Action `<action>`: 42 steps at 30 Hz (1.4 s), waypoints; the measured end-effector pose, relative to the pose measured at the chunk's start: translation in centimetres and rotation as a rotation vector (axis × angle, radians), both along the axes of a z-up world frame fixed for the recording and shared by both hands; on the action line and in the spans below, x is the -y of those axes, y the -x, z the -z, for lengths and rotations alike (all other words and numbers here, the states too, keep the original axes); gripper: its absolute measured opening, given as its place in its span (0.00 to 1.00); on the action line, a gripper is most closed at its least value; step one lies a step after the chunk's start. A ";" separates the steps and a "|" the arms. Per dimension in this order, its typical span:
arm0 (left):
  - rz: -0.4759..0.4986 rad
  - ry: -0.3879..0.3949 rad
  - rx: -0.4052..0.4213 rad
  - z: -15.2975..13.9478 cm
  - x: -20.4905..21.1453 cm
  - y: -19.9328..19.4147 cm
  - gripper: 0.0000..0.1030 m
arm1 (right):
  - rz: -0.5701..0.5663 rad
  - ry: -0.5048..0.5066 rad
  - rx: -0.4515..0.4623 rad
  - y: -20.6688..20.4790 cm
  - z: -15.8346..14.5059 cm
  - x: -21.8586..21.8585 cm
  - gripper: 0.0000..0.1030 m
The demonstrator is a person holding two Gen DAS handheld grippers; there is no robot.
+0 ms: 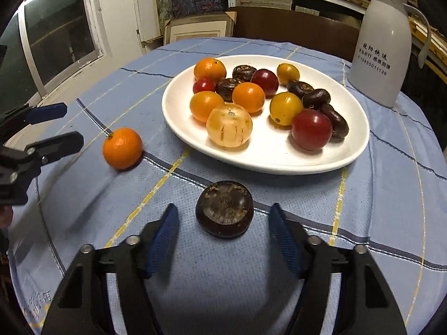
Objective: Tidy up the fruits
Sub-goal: 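Grasp small orange with left tool while right tool grasps dark fruit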
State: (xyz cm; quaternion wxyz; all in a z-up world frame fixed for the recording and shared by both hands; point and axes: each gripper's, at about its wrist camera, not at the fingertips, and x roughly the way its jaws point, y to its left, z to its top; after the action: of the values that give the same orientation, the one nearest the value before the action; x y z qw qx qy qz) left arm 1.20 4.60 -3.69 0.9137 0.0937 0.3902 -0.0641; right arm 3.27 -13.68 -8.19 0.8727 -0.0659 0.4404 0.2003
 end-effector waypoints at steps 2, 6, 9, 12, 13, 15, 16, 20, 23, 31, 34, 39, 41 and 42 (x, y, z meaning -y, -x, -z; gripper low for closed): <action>0.010 -0.002 -0.008 0.3 0.3 0.1 0.84 | 0.002 0.015 -0.001 0.2 0.0 -0.1 0.40; 0.031 -0.010 -0.022 1.0 1.3 0.1 0.84 | -0.017 -0.012 0.026 1.6 -1.2 0.6 0.40; 0.042 -0.018 -0.028 1.4 2.1 -0.3 0.84 | -0.023 -0.039 0.052 3.0 -2.6 1.7 0.40; 0.040 -0.016 -0.036 1.8 2.7 -1.1 0.84 | -0.028 -0.057 0.053 3.7 -2.9 2.3 0.40; 0.037 -0.017 -0.039 2.0 2.8 -1.4 0.84 | -0.029 -0.055 0.054 4.0 -2.9 2.4 0.40; 0.026 -0.024 -0.047 2.3 2.9 -2.1 0.84 | -0.032 -0.063 0.052 4.3 -2.8 2.5 0.40; 0.021 -0.029 -0.049 2.4 3.0 -2.3 0.84 | -0.033 -0.069 0.049 4.4 -2.8 2.6 0.40; 0.003 -0.036 -0.069 3.0 2.6 -3.2 0.84 | -0.031 -0.079 0.044 4.3 -2.6 2.8 0.40; 0.001 -0.010 -0.101 3.4 2.3 -3.7 0.58 | -0.030 -0.084 0.033 4.3 -2.4 2.9 0.40; 0.006 -0.003 -0.127 3.1 2.8 -2.6 0.42 | -0.022 -0.098 0.036 4.8 -2.5 3.2 0.40; 0.009 -0.022 -0.097 2.4 3.3 -1.7 0.42 | -0.020 -0.105 0.040 5.1 -2.8 3.3 0.40; 0.022 -0.022 -0.062 0.7 4.0 -0.6 0.42 | -0.029 -0.120 0.058 6.2 -3.4 3.2 0.40; 0.023 -0.020 -0.051 0.2 4.2 -0.2 0.42 | -0.026 -0.122 0.069 6.6 -3.8 3.3 0.40; 0.022 -0.020 -0.047 0.0 4.4 -0.2 0.42 | -0.025 -0.126 0.074 6.8 -3.9 3.3 0.40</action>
State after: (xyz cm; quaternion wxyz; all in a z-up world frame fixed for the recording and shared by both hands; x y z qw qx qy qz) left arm 1.36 0.24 -3.65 0.9025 0.1057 0.4111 -0.0726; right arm -3.56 -17.01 -4.24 0.8882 -0.0235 0.3935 0.2359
